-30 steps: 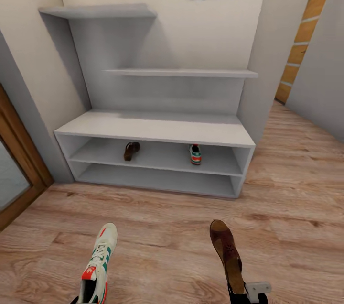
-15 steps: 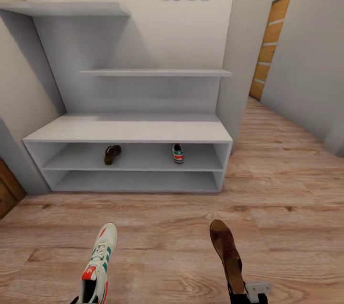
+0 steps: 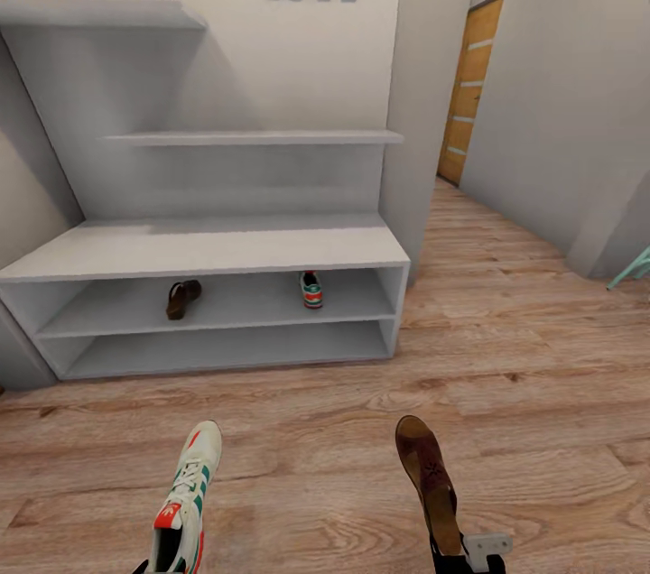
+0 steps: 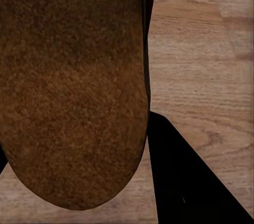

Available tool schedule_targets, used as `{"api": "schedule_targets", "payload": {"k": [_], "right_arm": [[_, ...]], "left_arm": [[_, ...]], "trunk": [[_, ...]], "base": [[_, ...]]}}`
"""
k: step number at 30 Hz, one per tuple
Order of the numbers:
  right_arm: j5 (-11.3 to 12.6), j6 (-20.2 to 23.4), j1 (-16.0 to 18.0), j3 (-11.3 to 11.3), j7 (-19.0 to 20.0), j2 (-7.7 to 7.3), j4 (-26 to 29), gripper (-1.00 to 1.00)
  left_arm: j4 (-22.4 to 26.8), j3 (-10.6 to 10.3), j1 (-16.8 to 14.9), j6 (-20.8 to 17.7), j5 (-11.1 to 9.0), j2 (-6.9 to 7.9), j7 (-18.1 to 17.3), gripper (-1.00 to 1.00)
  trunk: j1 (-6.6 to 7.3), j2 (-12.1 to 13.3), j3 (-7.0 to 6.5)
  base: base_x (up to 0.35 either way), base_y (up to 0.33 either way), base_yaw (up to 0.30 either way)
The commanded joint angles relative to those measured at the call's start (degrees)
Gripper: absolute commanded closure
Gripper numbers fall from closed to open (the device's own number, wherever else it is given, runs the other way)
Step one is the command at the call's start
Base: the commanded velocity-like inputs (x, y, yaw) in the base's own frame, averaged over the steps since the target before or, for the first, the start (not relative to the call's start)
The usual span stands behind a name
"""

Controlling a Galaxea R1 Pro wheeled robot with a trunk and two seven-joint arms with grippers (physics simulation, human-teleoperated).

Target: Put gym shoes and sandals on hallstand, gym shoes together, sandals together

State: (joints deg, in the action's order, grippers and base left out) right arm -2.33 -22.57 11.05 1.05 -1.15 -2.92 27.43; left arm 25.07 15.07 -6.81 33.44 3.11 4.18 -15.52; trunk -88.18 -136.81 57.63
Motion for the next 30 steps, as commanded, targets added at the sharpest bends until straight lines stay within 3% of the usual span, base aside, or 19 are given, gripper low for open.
{"api": "schedule_targets", "payload": {"k": [1, 18, 19, 21, 22, 23, 25, 30], "right_arm": [[-0.04, -0.11, 0.03, 0.1, -0.09, -0.05, -0.02, 1.0], [0.18, -0.16, 0.03, -0.26, -0.19, -0.06, 0.47, 1.0], [0.14, -0.12, 0.03, -8.17, -0.19, -0.64, 0.71, 1.0], [0.18, 0.12, 0.03, -17.17, 0.04, -3.18, 2.7, 1.0], [0.21, 0.2, 0.03, -18.76, 0.07, -3.91, 3.09, 1.0], [0.24, 0.31, 0.03, -21.06, 0.08, -5.44, 3.66, 1.0], [0.3, 0.5, 0.03, -23.52, 0.04, -7.7, 4.3, 1.0], [1.57, 3.7, 0.03, -24.94, 0.01, -10.41, 4.66, 1.0]], "left_arm": [[-0.08, 0.49, -0.04, 0.14, 0.31, -0.05, -0.47, 1.0], [-0.03, 0.37, -0.32, -0.51, 0.64, -0.17, -0.43, 1.0], [0.66, 0.13, -2.44, -6.04, 0.63, -0.39, -0.19, 1.0], [0.88, 0.09, -10.5, -18.74, 0.75, -0.81, -0.15, 1.0], [0.91, 0.08, -12.41, -21.63, 0.78, -0.92, -0.13, 1.0], [0.95, 0.04, -16.18, -27.07, 0.85, -1.13, 0.04, 1.0], [1.0, -0.01, -21.69, -34.89, 0.9, -1.39, 0.6, 1.0], [1.02, -0.03, -28.64, -43.81, 0.88, -1.82, 3.3, 1.0]], "trunk": [[0.01, -0.02, 0.05], [0.01, -0.02, 0.05], [0.01, -0.02, 0.05], [0.01, -0.02, 0.05], [0.01, -0.02, 0.05], [0.01, -0.02, 0.05], [0.01, -0.02, 0.05], [0.01, -0.02, 0.05]], "base": [[0.0, 0.0, -0.012], [0.0, 0.0, -0.001], [0.0, 0.0, 0.0], [0.0, 0.0, 0.0], [0.0, 0.0, 0.0], [0.0, 0.0, 0.0], [0.0, 0.0, 0.0], [0.0, 0.0, 0.0]]}}
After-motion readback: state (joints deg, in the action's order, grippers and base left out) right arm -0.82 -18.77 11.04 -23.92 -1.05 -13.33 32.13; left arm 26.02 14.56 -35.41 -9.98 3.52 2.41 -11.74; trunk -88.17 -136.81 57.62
